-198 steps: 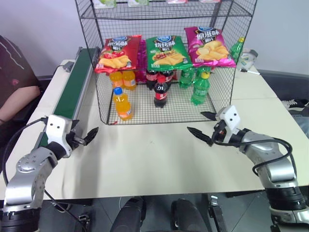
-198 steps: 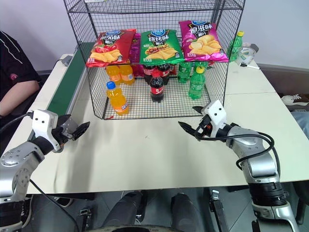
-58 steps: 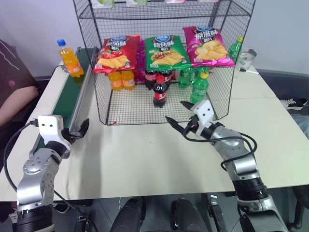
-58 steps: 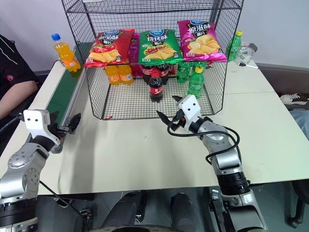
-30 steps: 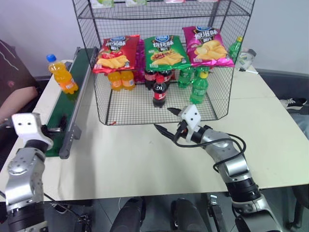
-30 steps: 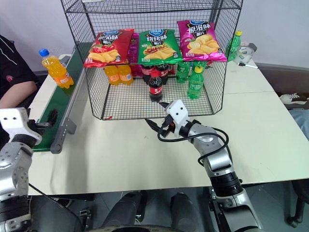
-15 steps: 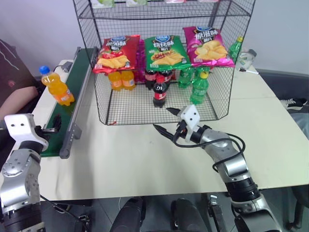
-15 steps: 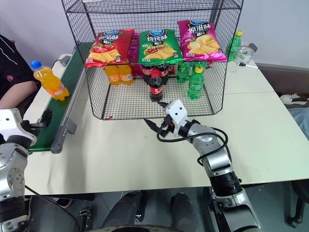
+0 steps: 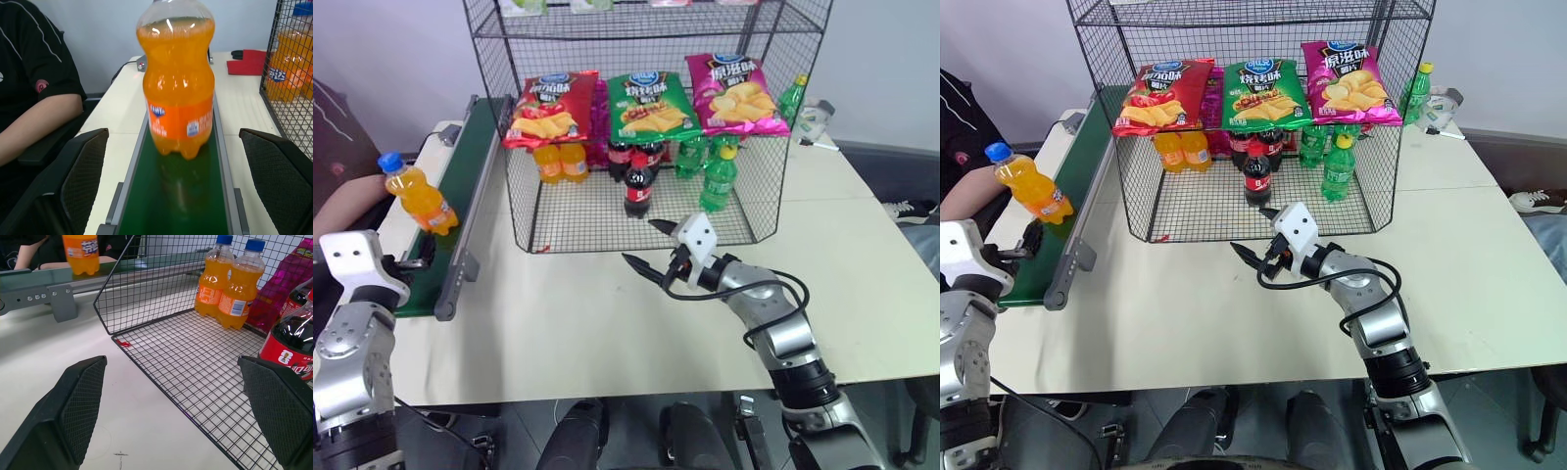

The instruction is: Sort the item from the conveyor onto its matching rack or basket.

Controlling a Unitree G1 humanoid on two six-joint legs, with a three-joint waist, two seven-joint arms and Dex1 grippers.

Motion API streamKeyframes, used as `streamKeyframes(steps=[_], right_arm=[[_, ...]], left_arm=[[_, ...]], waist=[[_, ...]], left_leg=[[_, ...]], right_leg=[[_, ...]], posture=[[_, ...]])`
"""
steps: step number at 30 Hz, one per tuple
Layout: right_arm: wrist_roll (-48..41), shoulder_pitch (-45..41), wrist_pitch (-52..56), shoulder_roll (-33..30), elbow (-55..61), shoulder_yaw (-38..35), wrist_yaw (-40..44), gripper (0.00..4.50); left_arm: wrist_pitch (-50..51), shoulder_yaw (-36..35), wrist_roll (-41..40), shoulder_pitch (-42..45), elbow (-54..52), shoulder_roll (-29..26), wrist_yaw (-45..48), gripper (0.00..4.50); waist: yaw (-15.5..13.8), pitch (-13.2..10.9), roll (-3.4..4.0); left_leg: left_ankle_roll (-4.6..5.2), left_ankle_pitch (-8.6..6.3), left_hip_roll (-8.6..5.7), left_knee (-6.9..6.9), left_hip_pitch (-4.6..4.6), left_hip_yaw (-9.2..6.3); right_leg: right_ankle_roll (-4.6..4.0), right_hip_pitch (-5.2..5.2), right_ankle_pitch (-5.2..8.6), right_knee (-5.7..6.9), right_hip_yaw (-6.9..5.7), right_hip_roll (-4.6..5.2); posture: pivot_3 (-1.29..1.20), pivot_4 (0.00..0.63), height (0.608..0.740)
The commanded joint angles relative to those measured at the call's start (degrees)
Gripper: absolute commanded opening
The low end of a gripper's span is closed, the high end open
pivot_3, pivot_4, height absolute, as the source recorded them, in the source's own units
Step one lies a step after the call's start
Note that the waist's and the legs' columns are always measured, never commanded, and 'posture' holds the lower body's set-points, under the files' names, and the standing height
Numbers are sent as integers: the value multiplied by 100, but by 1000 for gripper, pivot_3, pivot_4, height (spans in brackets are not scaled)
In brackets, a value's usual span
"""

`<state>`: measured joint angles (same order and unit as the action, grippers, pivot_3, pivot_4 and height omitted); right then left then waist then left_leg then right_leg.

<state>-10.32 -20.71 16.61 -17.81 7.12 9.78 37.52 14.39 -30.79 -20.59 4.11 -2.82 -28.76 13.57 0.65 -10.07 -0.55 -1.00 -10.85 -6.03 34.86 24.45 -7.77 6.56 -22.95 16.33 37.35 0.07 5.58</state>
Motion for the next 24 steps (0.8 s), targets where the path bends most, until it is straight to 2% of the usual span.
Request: streamKeyframes(steps=[1, 22, 24], right_arm=[[-70, -101, -69, 59, 231, 7, 15, 4500], [-77, -22, -5, 110, 344, 154, -3, 4500], [-80, -12, 3, 103, 357, 152, -3, 4500]], left_arm=[[-136, -194, -38, 1, -172, -72, -8, 4478], [-130, -276, -344, 50, -129, -36, 127, 4478], [-136, -291, -352, 35, -133, -7, 126, 3977]], waist=[[0, 0, 0], [1, 0, 0], [1, 0, 0]], left_leg=[[0, 0, 0, 0, 0, 0], [0, 0, 0, 0, 0, 0], [0, 0, 0, 0, 0, 0]], right_leg=[[0, 0, 0, 0, 0, 0], [0, -1, 0, 0, 0, 0], [0, -1, 0, 0, 0, 0]], posture=[[0, 150, 740], [0, 150, 740], [0, 150, 740]])
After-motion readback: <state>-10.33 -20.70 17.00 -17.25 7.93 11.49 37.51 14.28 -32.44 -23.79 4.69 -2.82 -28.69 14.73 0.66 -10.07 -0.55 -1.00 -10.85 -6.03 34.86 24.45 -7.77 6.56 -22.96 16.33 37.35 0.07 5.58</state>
